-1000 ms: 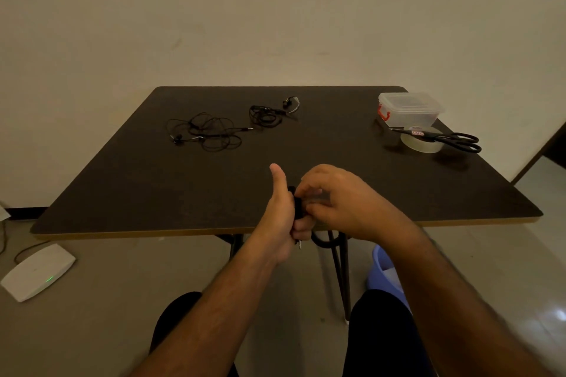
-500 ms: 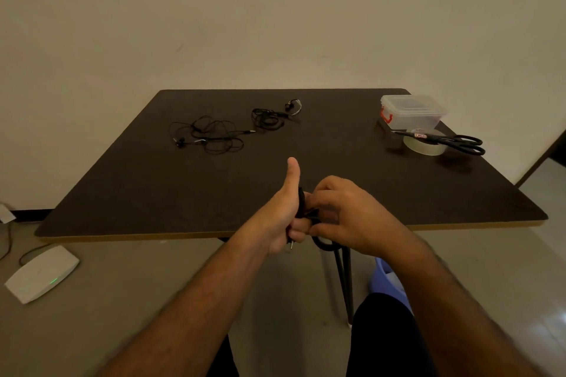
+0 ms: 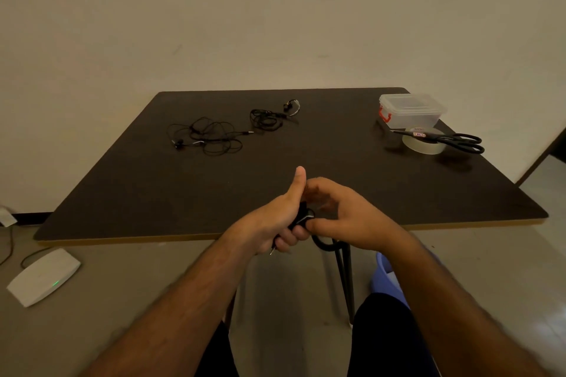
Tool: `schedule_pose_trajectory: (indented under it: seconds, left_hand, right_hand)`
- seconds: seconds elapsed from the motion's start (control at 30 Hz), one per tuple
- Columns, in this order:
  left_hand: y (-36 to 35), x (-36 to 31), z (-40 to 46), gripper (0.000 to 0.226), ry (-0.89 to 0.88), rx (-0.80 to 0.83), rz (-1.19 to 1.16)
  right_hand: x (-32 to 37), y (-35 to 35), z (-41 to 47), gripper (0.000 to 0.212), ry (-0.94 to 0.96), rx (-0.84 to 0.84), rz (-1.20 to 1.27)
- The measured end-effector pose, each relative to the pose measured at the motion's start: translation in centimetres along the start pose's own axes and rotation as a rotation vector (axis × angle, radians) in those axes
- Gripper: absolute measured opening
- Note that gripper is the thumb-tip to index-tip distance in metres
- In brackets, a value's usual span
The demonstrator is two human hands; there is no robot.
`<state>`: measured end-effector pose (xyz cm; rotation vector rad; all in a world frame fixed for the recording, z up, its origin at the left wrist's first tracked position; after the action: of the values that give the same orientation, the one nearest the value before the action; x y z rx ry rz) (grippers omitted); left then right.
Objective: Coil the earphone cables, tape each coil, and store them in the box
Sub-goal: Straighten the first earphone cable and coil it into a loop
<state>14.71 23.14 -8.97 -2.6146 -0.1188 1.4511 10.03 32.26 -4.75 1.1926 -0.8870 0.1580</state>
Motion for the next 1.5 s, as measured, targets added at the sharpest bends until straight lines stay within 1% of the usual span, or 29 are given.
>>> schedule_pose_trajectory:
  seconds: [0.07, 0.13, 0.2, 0.3, 0.43, 0.47, 0.57, 0.6, 0.67, 0.7, 0.8, 0.9, 1.07, 1.2, 1.3, 1.33, 1.4, 1.43, 1.5]
  left_hand:
    - [-0.5, -0.2, -0.2, 0.087, 0.002, 0.059, 0.018]
    - [-0.8, -0.4, -0.5, 0.085, 0.002, 0.089, 0.046]
    - [-0.7, -0.6, -0.6, 0.082, -0.009, 0.082, 0.049]
    - [-0.6, -0.8, -0.5, 0.076, -0.036, 0.084, -0.006]
    - [-0.7, -0.9, -0.7, 0.078, -0.049, 0.132, -0.057]
    - [-0.9, -1.0, -0.7, 0.08, -0.052, 0.152, -0.076]
    - [-1.2, -1.3, -0.9, 0.078, -0.066, 0.209, -0.13]
    - [-1.3, -1.3, -1.0, 0.075, -0.071, 0.237, -0.149]
    - [-1.4, -1.4, -1.2, 0.071, -0.074, 0.283, -0.181]
    - [-1.3, -1.4, -1.3, 0.07, -0.069, 0.287, -0.191]
    - [-1.0, -1.4, -1.3, 0.071, -0.058, 0.256, -0.183]
    - [-0.7, -1.7, -1.1, 0.072, -0.071, 0.21, -0.139]
    - [-0.2, -1.9, -1.0, 0.074, -0.101, 0.126, -0.106]
    - [0.4, -2.1, -0.9, 0.075, -0.124, 0.086, -0.119]
    - [0.8, -2.3, -0.7, 0.075, -0.145, 0.055, -0.116]
    - [0.9, -2.4, -0.7, 0.074, -0.154, 0.041, -0.104]
    - [1.1, -2.4, -0.7, 0.074, -0.167, 0.032, -0.083]
    - [1.0, -2.4, -0.7, 0.074, -0.171, 0.053, -0.083]
    - [0.7, -2.4, -0.8, 0.073, -0.181, 0.145, -0.097]
  right_hand:
    - [-0.1, -0.5, -0.2, 0.052, 0.014, 0.057, 0.267]
    - [-0.1, -0.5, -0.2, 0.045, 0.037, 0.033, 0.379]
    - [-0.3, -0.5, 0.0, 0.039, 0.029, -0.017, 0.403]
    - [-0.7, -0.8, 0.2, 0.031, 0.015, -0.078, 0.412]
    - [-0.7, -1.0, 0.4, 0.028, 0.044, -0.123, 0.512]
    - [-0.6, -1.1, 0.4, 0.03, 0.057, -0.116, 0.565]
    - [-1.2, -1.8, 0.4, 0.047, 0.054, -0.071, 0.756]
    - [-1.5, -1.9, 0.4, 0.044, 0.044, -0.062, 0.813]
    - [-2.0, -2.1, 0.3, 0.028, 0.029, -0.047, 0.892]
    - [-2.2, -2.2, 0.3, 0.023, 0.018, -0.043, 0.917]
    - [-2.6, -2.7, 0.5, 0.025, 0.008, -0.038, 0.981]
    - [-2.8, -3.1, 1.0, 0.042, 0.005, -0.041, 1.04]
    - [-2.9, -3.5, 1.3, 0.043, -0.012, -0.105, 1.095]
    - [-2.8, -3.2, 1.5, 0.033, -0.014, -0.202, 1.119]
    - [-2.9, -3.1, 1.5, 0.013, -0.039, -0.298, 1.047]
    - [-2.9, -3.2, 1.4, 0.009, -0.039, -0.322, 1.028]
    - [-2.9, -3.4, 1.3, 0.013, -0.039, -0.355, 1.03]
    - [-2.9, -3.5, 1.3, 0.018, -0.044, -0.359, 1.045]
    - [-2.8, -3.9, 1.3, 0.034, -0.05, -0.326, 1.083]
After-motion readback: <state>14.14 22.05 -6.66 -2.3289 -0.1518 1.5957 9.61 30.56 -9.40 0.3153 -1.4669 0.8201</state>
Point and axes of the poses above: each hand's wrist, its own z-axis towards the middle knuckle, its own y-axis out of the back of the hand, x = y × z, the point moved 7 cm from there along z, towards the middle knuckle, and after that the axes turned 11 degrees about -z, right-handed, at the moved point
